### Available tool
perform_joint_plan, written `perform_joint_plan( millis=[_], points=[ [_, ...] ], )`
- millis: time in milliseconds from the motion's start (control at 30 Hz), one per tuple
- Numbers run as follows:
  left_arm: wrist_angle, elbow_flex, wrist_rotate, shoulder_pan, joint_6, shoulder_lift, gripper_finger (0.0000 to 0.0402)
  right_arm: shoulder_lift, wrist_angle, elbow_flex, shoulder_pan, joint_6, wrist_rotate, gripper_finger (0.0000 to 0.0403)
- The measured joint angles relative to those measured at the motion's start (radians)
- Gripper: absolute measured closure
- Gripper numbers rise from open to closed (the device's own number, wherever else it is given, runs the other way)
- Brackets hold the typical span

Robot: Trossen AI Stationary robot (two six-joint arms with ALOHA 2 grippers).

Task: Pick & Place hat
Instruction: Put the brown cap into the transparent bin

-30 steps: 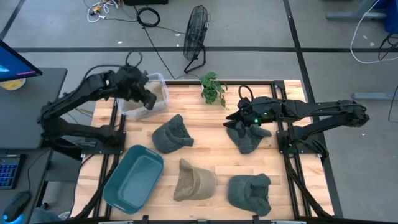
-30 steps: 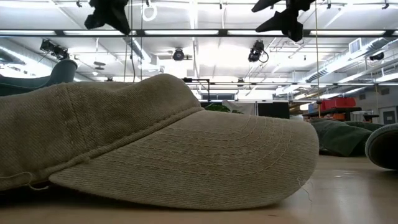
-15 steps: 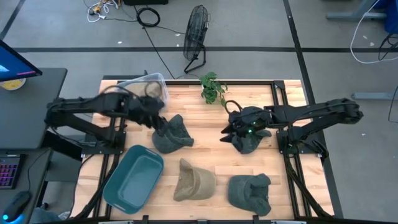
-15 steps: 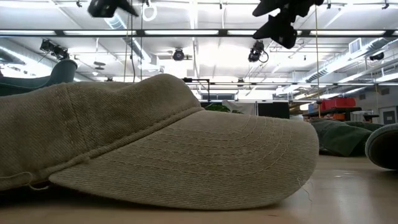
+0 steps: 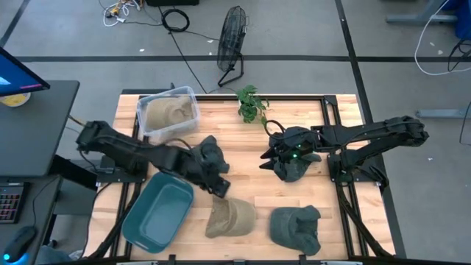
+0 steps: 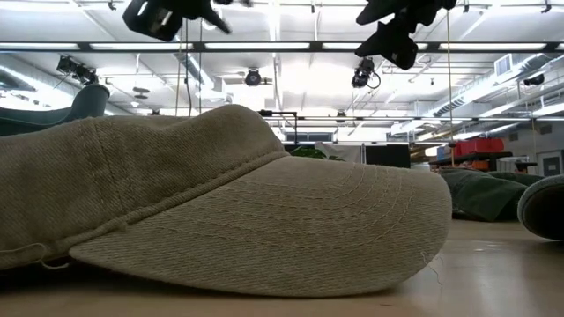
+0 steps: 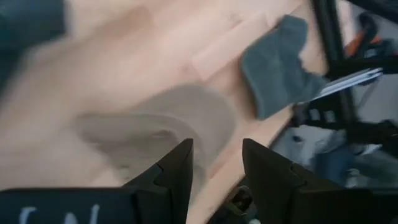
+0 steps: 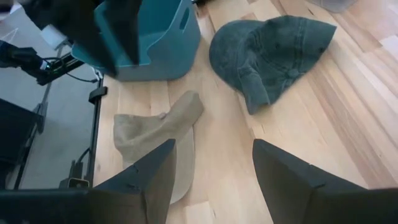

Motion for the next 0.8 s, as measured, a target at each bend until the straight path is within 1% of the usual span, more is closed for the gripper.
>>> perform_joint_plan(
  millis=[133, 267, 500, 733, 800],
  points=[
    [0.116, 0.0, 0.0, -0.027, -0.086, 0.079, 0.0259, 0.0, 0.0, 0.0, 0.0, -0.013, 0.0, 0.0186],
    [0.191, 0.0, 0.0, -0.051, -0.161, 0.152, 0.026, 0.0, -0.001, 0.0, 0.0, -0.015, 0.0, 0.0186],
    [0.198, 0.0, 0.001, -0.099, -0.28, 0.235, 0.026, 0.0, -0.009, 0.0, 0.0, -0.016, 0.0, 0.0186],
    [0.19, 0.0, 0.018, -0.128, -0.369, 0.256, 0.026, 0.0, -0.016, 0.0, 0.0, -0.018, 0.0, 0.0186],
    [0.164, 0.0, 0.018, -0.131, -0.392, 0.256, 0.026, 0.0, -0.016, 0.0, 0.0, -0.018, 0.001, 0.0186]
  ],
)
